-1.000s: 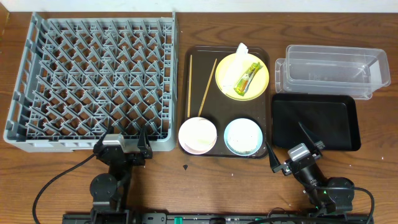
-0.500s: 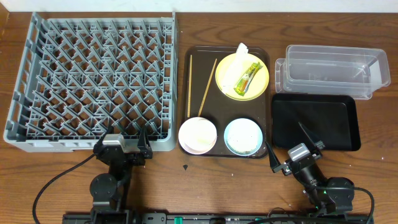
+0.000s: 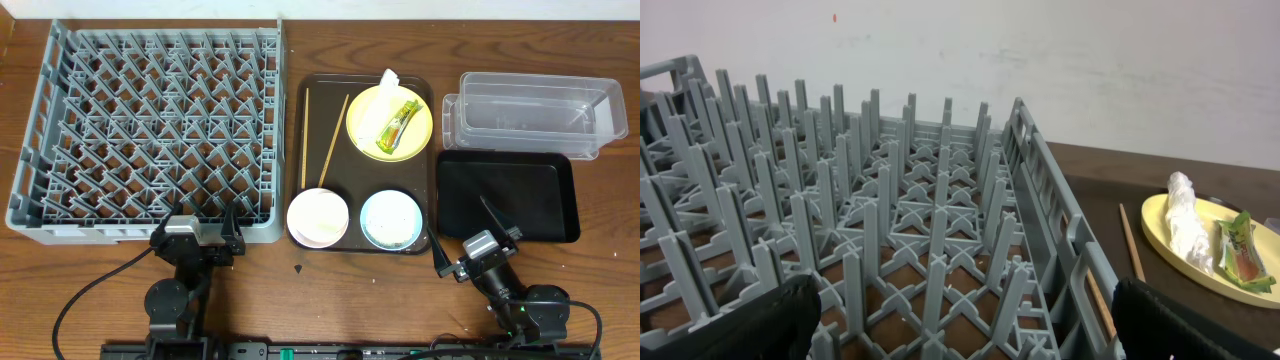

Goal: Sort waste into correct bins and load items into the dishwasher

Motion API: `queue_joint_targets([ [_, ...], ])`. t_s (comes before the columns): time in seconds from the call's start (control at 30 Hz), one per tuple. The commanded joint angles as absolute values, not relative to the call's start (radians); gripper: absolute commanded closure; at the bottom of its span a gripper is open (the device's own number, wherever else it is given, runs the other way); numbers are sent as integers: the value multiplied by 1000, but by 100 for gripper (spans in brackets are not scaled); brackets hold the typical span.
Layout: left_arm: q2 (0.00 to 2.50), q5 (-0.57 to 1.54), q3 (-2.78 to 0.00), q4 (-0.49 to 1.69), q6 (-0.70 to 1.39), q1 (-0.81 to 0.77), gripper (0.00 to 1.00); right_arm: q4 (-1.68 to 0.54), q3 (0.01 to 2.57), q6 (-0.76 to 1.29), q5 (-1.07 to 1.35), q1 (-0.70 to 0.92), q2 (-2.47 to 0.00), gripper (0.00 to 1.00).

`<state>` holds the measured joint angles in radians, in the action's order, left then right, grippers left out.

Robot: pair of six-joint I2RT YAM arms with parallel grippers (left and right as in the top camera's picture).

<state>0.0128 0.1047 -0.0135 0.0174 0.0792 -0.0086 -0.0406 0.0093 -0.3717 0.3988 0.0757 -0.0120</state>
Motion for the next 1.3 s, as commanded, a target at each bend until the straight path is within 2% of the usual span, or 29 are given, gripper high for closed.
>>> queue_joint_targets([
  [0.0,4,120,-4,60,88,-11,6,-42,6,-355,393,67,-6,1],
  [1.17,4,85,-4,60,84,-11,6,-34,6,-355,394,67,-6,1],
  [1.27,4,119,-4,59,92,-11,7,-22,6,-351,478,67,-6,1],
])
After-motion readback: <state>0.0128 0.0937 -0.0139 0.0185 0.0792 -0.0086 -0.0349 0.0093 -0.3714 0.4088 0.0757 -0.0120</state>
